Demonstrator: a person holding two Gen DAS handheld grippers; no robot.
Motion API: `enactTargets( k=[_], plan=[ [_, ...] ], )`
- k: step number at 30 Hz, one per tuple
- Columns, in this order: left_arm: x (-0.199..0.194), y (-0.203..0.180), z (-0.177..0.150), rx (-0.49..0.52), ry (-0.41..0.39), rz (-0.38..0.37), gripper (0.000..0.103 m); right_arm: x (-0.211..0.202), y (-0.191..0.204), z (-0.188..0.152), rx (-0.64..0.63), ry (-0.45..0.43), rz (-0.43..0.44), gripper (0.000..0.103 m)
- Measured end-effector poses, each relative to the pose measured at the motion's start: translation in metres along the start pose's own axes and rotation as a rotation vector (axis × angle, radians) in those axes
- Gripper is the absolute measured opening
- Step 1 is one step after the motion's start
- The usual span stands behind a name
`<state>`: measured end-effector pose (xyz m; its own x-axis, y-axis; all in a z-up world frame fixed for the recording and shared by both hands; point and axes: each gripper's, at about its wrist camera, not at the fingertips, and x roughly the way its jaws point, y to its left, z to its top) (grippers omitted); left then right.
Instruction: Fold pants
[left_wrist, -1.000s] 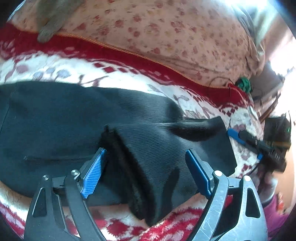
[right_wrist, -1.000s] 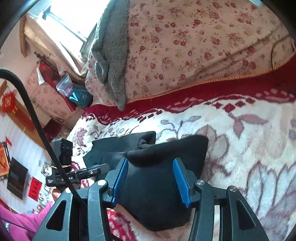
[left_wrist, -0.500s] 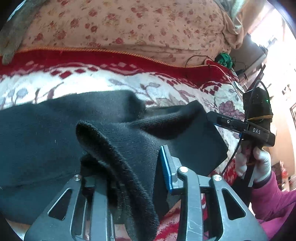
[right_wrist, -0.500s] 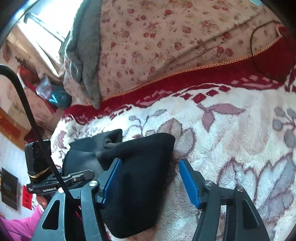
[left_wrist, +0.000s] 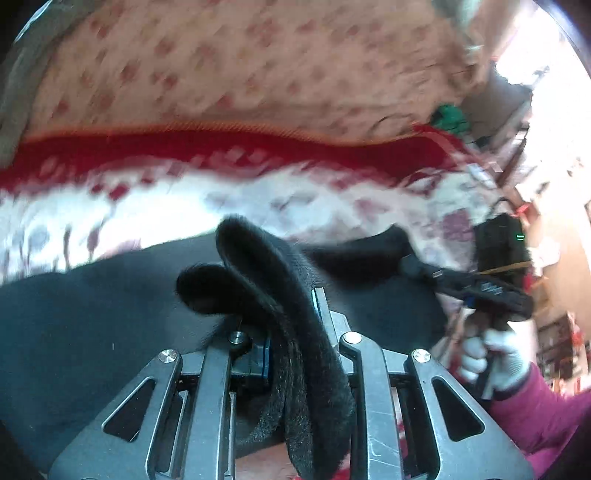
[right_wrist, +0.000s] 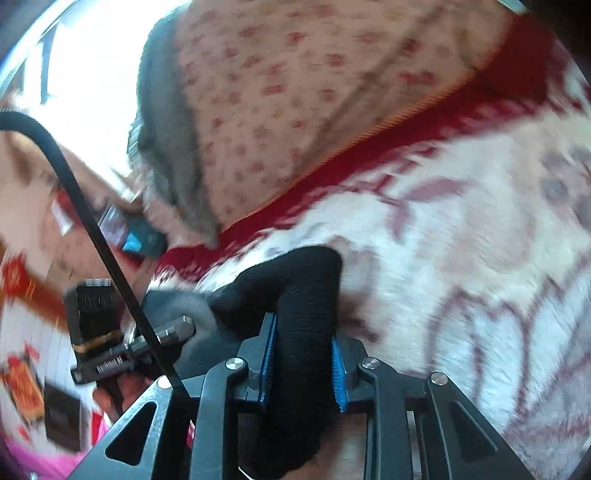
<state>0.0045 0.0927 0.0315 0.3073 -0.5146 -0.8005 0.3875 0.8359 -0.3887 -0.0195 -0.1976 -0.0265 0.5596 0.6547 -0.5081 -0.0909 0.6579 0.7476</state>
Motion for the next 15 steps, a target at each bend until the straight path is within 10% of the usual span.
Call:
enactTargets(
  k=[9, 15],
  plan=[
    [-0.005, 0.032, -0.018, -0.188, -0.017, -0.043, 0.031, 0.0, -0.006, -0.003, 0.044, -0.005, -0.015, 0.028],
    [-0.039, 0.042, -0.013, -0.173, -0.105, 0.126, 0.032, -0.019, 0.013, -0.011, 0.014, -0.029, -0.068, 0.037]
  ],
)
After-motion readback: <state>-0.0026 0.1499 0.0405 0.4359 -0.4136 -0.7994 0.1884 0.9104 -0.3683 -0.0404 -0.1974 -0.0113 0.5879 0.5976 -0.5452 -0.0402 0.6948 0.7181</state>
